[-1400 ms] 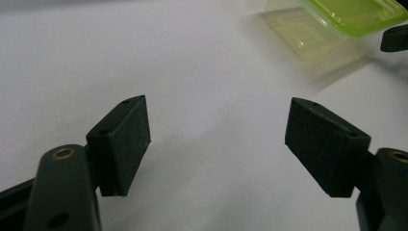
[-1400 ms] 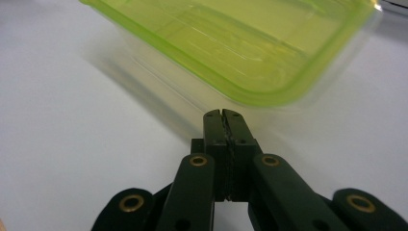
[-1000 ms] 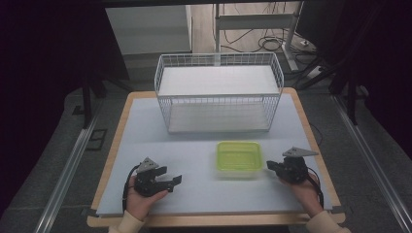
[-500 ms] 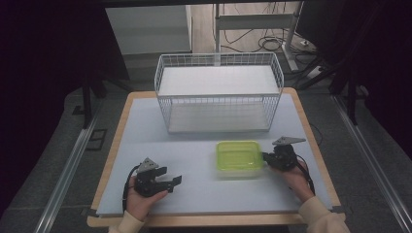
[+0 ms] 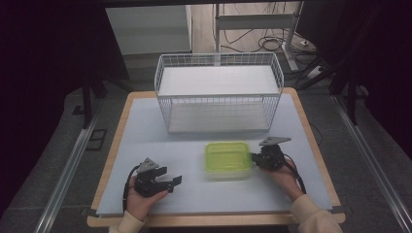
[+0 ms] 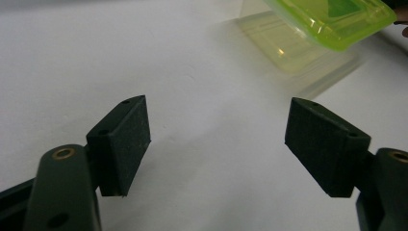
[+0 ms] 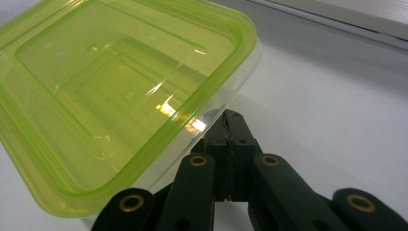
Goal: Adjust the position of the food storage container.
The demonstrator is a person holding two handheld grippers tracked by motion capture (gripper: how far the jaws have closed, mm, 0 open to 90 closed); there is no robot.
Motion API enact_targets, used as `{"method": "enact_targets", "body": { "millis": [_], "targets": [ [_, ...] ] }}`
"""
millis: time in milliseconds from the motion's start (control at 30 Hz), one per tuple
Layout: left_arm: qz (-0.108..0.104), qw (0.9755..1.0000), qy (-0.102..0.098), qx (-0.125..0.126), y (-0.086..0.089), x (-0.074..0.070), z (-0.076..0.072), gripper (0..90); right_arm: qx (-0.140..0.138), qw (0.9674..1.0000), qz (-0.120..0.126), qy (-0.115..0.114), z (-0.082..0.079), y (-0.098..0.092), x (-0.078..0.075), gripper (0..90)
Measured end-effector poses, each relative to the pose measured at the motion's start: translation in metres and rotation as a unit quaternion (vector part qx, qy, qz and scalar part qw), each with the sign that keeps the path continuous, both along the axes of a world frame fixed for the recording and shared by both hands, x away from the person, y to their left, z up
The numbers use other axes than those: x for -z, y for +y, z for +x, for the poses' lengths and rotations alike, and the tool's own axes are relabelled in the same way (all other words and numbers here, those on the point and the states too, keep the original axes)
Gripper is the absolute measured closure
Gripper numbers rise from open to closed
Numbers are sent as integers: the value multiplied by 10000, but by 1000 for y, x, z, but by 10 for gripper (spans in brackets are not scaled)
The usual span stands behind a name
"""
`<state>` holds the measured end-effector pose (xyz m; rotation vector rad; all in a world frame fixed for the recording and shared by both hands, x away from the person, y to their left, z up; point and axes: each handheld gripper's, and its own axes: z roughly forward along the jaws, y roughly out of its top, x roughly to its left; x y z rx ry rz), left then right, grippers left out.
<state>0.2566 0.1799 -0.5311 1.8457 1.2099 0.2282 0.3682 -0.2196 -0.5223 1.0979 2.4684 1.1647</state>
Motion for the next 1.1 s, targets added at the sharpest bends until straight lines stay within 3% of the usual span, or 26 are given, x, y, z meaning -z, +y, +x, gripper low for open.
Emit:
{"method": "enact_targets", "body": {
  "millis": [300, 600, 900, 1100],
  "targets": [
    [-13, 10000, 7, -1, 2, 0, 0, 235, -261, 9996, -50, -23, -6, 24, 0, 900],
    [-29, 10000, 1, -15, 2, 0, 0, 234, -302, 9995, -99, -64, -9, 26, 0, 899],
    [-147, 9999, -2, -71, 5, -2, 0, 232, 34, 9996, 99, -250, -15, 1, -14, 899],
    [-140, 9999, 38, -70, 4, -1, 0, 233, -48, 9997, 147, -184, -35, -14, -17, 885]
  ]
}}
